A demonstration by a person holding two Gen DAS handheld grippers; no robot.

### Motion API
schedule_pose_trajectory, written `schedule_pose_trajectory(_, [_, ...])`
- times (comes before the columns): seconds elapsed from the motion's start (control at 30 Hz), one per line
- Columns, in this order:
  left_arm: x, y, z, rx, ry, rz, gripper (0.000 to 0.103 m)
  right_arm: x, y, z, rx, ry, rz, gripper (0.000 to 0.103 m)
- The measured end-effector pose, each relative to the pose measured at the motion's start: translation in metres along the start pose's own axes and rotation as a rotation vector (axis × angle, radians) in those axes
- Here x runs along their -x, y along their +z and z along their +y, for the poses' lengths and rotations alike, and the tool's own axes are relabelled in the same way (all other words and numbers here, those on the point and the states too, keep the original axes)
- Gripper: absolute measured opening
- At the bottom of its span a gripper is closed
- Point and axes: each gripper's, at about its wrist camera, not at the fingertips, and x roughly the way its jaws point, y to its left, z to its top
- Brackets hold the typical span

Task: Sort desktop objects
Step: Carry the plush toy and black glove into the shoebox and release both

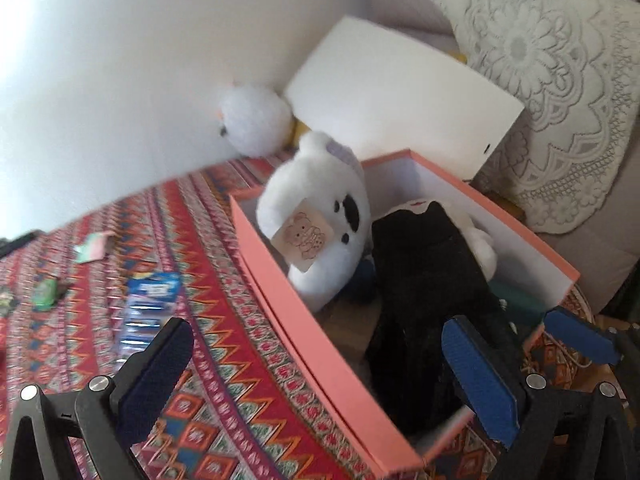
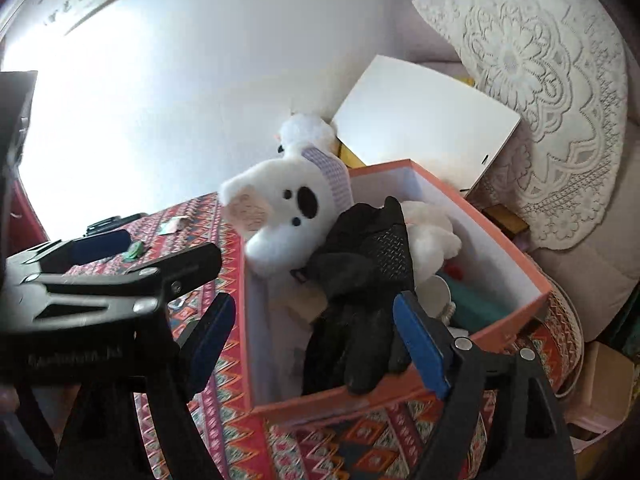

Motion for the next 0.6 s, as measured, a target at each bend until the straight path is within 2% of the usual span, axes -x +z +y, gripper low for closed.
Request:
schedule_pose_trajectory(0.37, [0.086, -0.046, -0.016, -0.023, -0.044, -0.024, 0.102, 0.075, -0.037, 0.007, -0.034, -0.107, -0.019, 0.087])
schedule_pose_trajectory(0.47, [0.107, -0.063, -0.018, -0.028, -0.005, -0.034, 0.102, 0.091, -0.048, 0.01, -0.054, -0.126, -0.01, 0.087])
schedule_pose_trajectory(0.6, [0.128, -0.08, -0.019, -0.024, 0.001, -0.032, 0.102, 0.113, -0.064, 0.017, -0.073, -0.15, 0.0, 0.087])
